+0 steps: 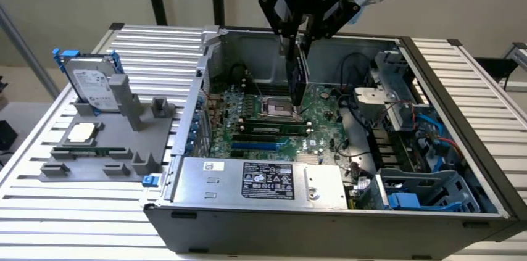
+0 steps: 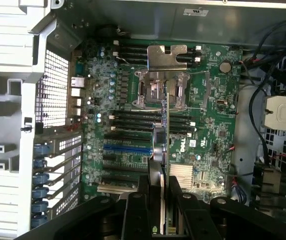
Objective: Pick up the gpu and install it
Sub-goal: 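Insert the gpu into the slot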
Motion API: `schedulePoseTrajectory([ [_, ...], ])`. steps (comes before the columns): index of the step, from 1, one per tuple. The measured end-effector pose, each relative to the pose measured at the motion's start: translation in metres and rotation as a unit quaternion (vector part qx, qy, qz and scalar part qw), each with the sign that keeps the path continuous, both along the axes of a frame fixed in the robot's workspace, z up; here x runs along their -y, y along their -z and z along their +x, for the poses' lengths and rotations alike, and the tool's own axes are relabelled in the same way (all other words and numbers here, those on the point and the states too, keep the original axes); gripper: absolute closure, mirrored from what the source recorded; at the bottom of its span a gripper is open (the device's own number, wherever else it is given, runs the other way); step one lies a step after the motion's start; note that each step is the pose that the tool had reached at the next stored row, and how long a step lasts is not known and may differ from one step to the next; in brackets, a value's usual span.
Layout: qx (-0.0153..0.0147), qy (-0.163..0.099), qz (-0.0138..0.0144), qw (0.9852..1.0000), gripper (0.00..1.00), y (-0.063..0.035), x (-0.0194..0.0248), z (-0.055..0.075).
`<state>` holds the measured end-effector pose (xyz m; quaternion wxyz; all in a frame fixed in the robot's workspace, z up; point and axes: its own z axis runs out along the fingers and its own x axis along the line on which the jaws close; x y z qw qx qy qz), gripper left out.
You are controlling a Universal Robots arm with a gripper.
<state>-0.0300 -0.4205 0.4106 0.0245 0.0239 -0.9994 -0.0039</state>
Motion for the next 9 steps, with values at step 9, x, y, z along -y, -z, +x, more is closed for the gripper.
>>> schedulePoseTrajectory([
  [9, 0.0, 0.0, 0.0, 1.0, 0.73, 0.0, 0.0, 0.0],
])
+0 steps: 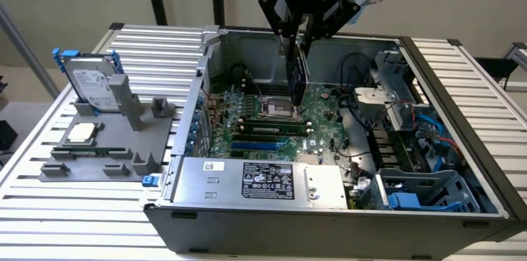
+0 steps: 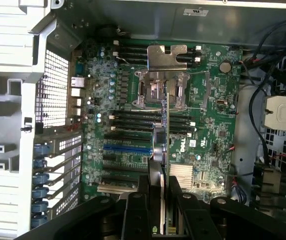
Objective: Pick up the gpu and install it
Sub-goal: 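Insert the gpu into the slot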
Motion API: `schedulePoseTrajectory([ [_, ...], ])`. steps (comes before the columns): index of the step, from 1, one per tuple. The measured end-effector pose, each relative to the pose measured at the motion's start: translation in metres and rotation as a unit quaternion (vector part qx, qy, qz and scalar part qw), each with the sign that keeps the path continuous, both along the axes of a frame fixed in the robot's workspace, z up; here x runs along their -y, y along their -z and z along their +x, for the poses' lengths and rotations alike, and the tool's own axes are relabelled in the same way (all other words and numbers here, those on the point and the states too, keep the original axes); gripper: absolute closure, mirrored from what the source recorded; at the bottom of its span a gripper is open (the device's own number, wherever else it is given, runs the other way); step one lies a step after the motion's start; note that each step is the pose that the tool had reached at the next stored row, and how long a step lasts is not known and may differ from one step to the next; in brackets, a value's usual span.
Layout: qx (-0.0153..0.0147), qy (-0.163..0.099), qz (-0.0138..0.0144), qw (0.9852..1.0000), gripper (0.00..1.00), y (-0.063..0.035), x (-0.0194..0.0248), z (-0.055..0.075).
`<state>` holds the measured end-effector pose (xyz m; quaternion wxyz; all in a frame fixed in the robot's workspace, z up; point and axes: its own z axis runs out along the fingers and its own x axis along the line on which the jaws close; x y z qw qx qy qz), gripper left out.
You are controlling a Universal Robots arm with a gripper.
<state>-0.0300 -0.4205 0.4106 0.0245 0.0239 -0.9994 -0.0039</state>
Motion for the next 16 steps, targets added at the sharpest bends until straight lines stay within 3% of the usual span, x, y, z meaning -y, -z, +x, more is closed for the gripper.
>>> schedulePoseTrajectory([
  [5, 0.0, -0.001, 0.0, 1.0, 0.73, 0.0, 0.0, 0.0],
  [9, 0.0, -0.031, 0.0001, 0.9995, 0.73, 0.0002, 0.0, 0.0001],
  [13, 0.0, -0.068, 0.0, 0.9977, 0.73, 0.0005, 0.0, 0.0],
  [16, 0.0, -0.095, 0.0, 0.9955, 0.73, 0.0009, 0.0, 0.0],
])
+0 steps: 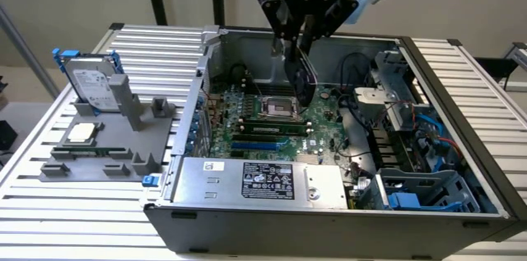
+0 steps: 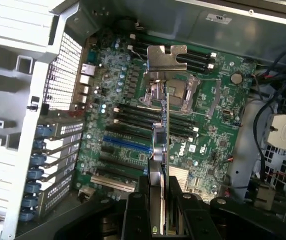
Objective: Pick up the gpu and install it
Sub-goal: 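Insert the gpu into the slot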
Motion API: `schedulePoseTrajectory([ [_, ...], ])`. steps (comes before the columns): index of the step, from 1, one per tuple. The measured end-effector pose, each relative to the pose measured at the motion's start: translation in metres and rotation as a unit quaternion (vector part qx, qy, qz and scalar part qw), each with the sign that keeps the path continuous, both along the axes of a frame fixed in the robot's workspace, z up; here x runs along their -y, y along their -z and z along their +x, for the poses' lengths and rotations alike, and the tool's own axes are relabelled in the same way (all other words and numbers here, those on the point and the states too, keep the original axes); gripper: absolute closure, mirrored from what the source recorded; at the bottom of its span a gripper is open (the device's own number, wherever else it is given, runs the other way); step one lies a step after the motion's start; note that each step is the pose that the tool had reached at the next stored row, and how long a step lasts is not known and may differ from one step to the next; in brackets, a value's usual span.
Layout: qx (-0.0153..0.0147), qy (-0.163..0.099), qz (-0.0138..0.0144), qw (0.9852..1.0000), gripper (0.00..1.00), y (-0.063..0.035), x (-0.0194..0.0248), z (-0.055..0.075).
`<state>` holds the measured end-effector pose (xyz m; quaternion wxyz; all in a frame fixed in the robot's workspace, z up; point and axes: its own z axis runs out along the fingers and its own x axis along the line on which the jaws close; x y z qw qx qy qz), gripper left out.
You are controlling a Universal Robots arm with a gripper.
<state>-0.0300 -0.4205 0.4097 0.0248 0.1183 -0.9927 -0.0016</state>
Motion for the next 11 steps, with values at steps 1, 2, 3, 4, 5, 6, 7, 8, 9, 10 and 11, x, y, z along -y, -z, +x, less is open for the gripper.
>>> schedulePoseTrajectory([
  [1, 0.0, -0.009, 0.0, 1.0, 0.73, 0.0002, 0.0, 0.0],
  [2, 0.0, -0.018, 0.0, 0.9998, 0.73, 0.0004, 0.0, 0.0],
  [3, 0.0, -0.027, 0.0, 0.9996, 0.73, 0.0007, 0.0, 0.0],
  [4, 0.0, -0.036, 0.0, 0.9993, 0.73, 0.001, 0.0, 0.0],
  [5, 0.0, -0.046, 0.0, 0.9989, 0.73, 0.0013, 0.0, 0.0],
  [6, 0.0, -0.055, 0.0, 0.9985, 0.73, 0.0017, 0.0, 0.0],
  [7, 0.0, -0.064, 0.0, 0.9979, 0.73, 0.002, 0.0, 0.0],
  [8, 0.0, -0.073, 0.0, 0.9973, 0.73, 0.0024, 0.0, 0.0],
  [9, 0.0, -0.082, 0.0, 0.9966, 0.73, 0.0027, 0.0, 0.0],
  [10, 0.0, -0.091, 0.0, 0.9959, 0.73, 0.0031, 0.0, 0.0],
  [11, 0.0, -0.1, -0.0001, 0.995, 0.73, 0.0034, 0.0, 0.0],
])
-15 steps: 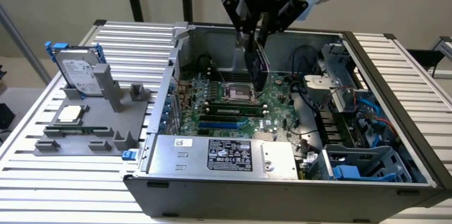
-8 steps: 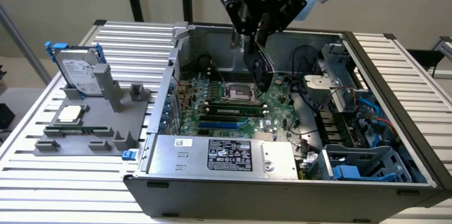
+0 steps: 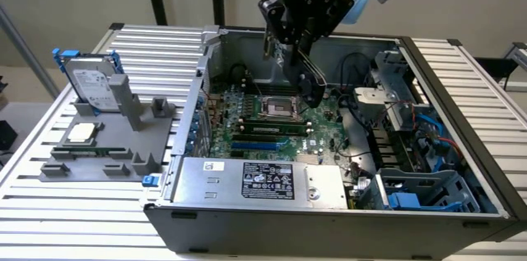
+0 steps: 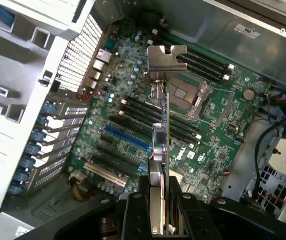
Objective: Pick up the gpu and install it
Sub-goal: 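Insert the gpu into the slot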
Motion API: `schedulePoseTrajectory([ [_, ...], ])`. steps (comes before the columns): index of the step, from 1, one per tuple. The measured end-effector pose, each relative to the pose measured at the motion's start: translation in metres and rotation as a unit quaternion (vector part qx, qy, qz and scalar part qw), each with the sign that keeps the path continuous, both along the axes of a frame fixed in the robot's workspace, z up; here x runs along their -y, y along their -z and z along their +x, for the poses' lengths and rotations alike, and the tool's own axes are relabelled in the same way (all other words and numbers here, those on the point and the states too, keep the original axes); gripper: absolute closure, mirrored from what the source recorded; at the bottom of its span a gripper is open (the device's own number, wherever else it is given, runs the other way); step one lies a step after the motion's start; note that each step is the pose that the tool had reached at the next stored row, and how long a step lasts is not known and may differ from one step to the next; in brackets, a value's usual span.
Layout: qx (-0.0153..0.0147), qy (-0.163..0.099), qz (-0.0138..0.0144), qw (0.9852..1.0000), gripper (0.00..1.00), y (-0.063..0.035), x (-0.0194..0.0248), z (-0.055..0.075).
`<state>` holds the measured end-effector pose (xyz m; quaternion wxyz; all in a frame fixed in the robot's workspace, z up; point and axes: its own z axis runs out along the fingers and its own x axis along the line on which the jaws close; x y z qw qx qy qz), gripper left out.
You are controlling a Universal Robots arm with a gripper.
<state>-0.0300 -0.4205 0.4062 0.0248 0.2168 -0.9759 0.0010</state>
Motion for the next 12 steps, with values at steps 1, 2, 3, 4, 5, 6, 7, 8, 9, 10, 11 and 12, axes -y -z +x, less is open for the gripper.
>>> schedulePoseTrajectory([
  [1, 0.0, -0.009, 0.0, 1.0, 0.73, 0.0005, 0.0, 0.0],
  [2, 0.0, -0.018, 0.0, 0.9998, 0.73, 0.0009, 0.0, 0.0],
  [3, 0.0, -0.027, -0.0001, 0.9996, 0.73, 0.0013, 0.0, 0.0],
  [4, 0.0, -0.036, 0.0, 0.9994, 0.73, 0.0018, 0.0, 0.0],
  [5, 0.0, -0.044, 0.0001, 0.999, 0.73, 0.0022, 0.0, 0.0],
  [6, 0.0, -0.054, 0.0004, 0.9986, 0.73, 0.0027, 0.0, 0.0],
  [7, 0.0001, -0.062, 0.0009, 0.9981, 0.73, 0.0032, 0.0, 0.0],
  [8, 0.0001, -0.07, 0.0014, 0.9976, 0.73, 0.0036, 0.0, 0.0],
  [9, 0.0001, -0.078, 0.002, 0.997, 0.73, 0.004, 0.0, 0.0],
  [10, 0.0001, -0.086, 0.0026, 0.9963, 0.73, 0.0044, 0.0, 0.0],
  [11, 0.0002, -0.094, 0.0031, 0.9956, 0.73, 0.0048, 0.0, 0.0],
  [12, 0.0002, -0.102, 0.0037, 0.9948, 0.73, 0.0053, 0.0, 0.0],
])
